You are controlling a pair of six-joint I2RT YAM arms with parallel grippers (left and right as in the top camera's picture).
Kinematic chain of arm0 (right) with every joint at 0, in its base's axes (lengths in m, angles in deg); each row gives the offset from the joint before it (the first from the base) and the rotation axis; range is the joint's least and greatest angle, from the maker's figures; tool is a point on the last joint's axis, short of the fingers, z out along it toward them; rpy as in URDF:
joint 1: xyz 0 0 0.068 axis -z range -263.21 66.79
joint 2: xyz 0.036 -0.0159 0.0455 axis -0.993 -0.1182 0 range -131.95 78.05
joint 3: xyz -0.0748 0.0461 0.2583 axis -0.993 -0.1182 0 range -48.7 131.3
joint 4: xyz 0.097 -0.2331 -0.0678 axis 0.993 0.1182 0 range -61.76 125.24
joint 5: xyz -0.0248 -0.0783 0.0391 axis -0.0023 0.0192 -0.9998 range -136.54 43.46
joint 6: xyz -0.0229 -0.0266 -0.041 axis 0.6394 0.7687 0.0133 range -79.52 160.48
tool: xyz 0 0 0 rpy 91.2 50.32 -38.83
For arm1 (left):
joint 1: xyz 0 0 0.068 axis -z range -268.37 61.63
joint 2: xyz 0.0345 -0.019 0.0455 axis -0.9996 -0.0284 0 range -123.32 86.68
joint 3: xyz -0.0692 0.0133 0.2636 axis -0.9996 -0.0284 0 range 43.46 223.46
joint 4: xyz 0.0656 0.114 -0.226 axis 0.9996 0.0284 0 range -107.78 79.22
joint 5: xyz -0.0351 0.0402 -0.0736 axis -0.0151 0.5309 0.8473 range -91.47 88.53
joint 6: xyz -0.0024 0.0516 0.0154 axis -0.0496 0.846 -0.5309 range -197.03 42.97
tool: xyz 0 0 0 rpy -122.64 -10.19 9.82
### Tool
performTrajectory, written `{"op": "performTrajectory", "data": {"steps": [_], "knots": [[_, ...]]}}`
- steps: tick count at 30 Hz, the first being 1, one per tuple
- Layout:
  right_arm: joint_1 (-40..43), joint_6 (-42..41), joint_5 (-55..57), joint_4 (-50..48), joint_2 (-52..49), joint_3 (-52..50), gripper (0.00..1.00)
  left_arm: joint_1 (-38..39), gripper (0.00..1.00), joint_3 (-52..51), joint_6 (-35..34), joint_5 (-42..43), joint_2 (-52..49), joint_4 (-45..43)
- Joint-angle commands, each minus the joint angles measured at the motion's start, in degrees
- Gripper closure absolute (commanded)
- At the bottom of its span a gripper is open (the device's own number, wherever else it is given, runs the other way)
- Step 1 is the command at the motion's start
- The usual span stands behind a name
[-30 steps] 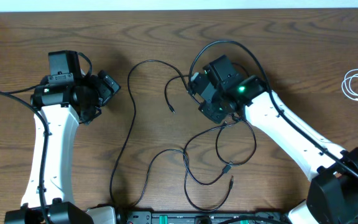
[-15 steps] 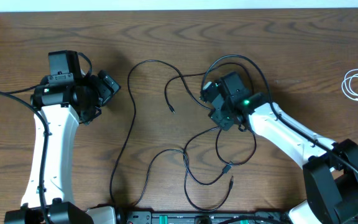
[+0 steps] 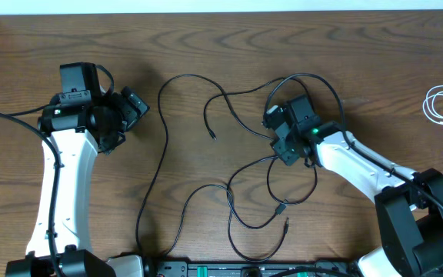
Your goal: Untangle cables
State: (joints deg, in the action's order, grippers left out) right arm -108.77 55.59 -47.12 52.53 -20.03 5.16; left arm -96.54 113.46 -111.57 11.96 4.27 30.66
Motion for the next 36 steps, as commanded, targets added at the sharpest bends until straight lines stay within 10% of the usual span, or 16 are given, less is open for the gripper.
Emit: {"op": "performTrajectory", "data": {"steps": [1,31,36], "knots": [[1.0,-0.9,3.9,-0.1,-0.6,-1.9,0.53,-0.2,0.02,0.3,-0.3,0.1,-0.2,0.2],[2.8,0.4,-0.6,2.2,-0.6,-8.7,0.5,-0.2,0.02,0.3,-0.3,0.1,-0.2,0.2],[2.8,0.3,-6.2,6.1,-0.6,-8.7,0.74,-0.2,0.02,0.3,-0.2,0.1,-0.2,0.2]]}}
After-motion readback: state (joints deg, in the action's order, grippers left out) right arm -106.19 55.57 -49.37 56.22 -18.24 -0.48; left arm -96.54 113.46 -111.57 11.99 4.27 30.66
